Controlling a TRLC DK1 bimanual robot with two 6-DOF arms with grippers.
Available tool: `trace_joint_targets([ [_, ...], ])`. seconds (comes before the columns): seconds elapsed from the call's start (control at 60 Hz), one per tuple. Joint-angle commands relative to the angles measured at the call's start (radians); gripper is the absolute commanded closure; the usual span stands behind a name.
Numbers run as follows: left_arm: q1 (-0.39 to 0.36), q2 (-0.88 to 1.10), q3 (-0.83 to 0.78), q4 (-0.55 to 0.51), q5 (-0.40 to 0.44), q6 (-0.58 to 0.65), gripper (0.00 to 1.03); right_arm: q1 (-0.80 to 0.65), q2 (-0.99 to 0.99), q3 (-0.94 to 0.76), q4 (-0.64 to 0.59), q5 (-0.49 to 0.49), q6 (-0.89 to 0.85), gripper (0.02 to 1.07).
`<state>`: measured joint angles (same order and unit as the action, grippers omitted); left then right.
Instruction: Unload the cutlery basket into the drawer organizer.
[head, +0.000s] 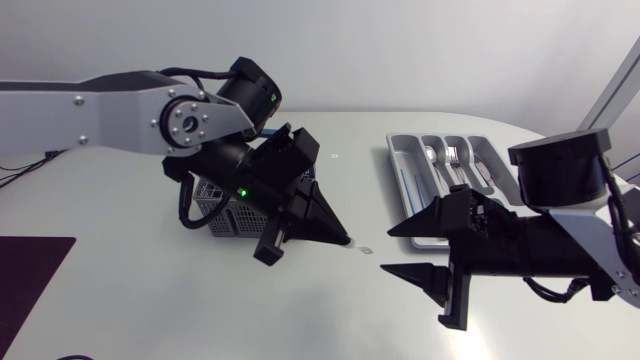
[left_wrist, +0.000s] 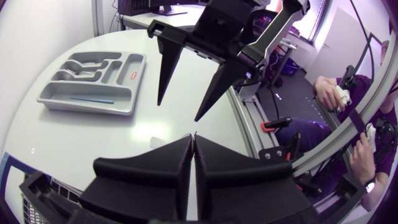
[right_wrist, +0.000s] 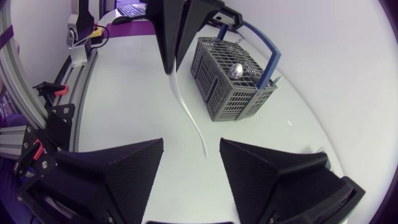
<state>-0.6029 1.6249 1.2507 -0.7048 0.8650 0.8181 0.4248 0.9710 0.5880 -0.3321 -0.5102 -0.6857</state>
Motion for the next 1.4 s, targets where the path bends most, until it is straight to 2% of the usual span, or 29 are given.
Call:
trace_joint_targets([
  [0.0,0.022,0.058,0.09,-0.088,0.055,0.084,1.0,0.009,0.051,0.029,0.018,-0.001,-0.029,0.49],
  [0.1,0.029,0.101,0.158,-0.209,0.094,0.15,1.0,0.022,0.071,0.03,0.054,0.012,-0.034,0.49],
  [0.233,0.031,0.119,0.176,-0.223,0.101,0.154,1.0,0.04,0.086,0.045,0.071,0.013,-0.041,0.5],
  [0.283,0.032,0.13,0.181,-0.223,0.101,0.156,1.0,0.055,0.086,0.053,0.071,0.015,-0.041,0.57],
  [0.417,0.038,0.155,0.193,-0.223,0.106,0.164,1.0,0.08,0.084,0.064,0.076,0.016,-0.034,0.67],
  [0.533,0.038,0.164,0.204,-0.226,0.114,0.164,1.0,0.1,0.1,0.058,0.09,0.021,-0.037,0.81],
  [0.867,0.041,0.188,0.25,-0.263,0.141,0.164,1.0,0.109,0.161,0.039,0.174,0.055,-0.035,0.83],
  [0.983,0.048,0.194,0.248,-0.265,0.143,0.164,1.0,0.108,0.159,0.05,0.153,0.038,-0.04,1.02],
  [1.333,0.072,0.23,0.282,-0.275,0.149,0.153,1.0,0.101,0.156,0.055,0.113,0.036,-0.054,1.02],
  [1.383,0.081,0.236,0.3,-0.275,0.152,0.136,0.92,0.1,0.156,0.056,0.11,0.033,-0.054,1.02],
])
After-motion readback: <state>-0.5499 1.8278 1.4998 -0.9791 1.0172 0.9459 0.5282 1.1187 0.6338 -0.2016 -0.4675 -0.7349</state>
